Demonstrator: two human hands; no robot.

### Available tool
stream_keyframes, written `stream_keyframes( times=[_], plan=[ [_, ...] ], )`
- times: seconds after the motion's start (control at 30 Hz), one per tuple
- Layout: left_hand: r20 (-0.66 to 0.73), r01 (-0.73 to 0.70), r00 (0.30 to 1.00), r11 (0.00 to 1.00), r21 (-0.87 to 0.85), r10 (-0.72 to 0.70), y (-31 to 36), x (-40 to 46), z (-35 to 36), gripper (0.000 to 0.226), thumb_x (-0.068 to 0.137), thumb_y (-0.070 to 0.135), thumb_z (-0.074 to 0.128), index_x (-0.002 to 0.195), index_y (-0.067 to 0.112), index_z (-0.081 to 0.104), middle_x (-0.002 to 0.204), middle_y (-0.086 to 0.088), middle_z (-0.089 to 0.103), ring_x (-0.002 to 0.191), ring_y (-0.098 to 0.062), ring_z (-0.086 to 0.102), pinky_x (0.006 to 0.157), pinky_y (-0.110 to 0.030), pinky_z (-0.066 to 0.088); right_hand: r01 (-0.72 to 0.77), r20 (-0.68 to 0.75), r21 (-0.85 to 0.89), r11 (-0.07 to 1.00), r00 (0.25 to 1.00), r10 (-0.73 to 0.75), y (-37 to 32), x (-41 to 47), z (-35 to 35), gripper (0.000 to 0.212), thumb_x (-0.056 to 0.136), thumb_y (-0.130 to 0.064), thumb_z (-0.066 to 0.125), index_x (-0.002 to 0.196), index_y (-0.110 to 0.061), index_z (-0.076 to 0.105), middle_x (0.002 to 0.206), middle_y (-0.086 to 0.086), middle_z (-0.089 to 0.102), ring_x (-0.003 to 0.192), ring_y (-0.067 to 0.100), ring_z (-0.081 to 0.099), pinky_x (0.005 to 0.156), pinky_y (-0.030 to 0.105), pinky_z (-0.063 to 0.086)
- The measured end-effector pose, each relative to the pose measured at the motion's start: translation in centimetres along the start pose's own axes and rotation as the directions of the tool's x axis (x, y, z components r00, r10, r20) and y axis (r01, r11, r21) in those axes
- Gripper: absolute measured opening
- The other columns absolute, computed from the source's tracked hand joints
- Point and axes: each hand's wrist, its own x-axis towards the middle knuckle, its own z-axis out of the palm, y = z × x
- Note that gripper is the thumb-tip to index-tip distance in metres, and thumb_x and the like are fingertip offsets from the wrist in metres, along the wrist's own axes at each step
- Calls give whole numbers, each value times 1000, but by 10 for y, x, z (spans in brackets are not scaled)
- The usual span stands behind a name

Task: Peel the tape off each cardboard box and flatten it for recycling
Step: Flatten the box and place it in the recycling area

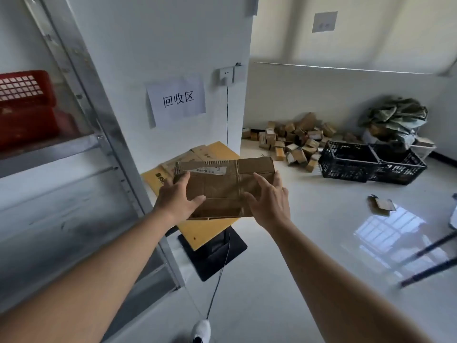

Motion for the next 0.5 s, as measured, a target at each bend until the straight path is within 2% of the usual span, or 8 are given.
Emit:
stream_keyframes(
  times=[0.2,0.5],
  plan=[
    [15,32,999,999,4,-32,3,90,29,89,93,57,67,164,24,24,160,-18,21,139,-43,44,109,-50,48,6,45,-39,999,999,-5,5,93,35,67,95,-49,70,155,-41,41,172,10,10,142,40,37,113,48,44],
    [56,182,982,983,-16,-181,-19,235,56,86,95,51,70,163,21,27,164,-19,20,140,-42,45,111,-46,45,32,159,-96,995,987,-16,-13,241,109,67,95,-46,70,155,-38,42,172,13,6,139,42,38,114,47,38]
  ],
)
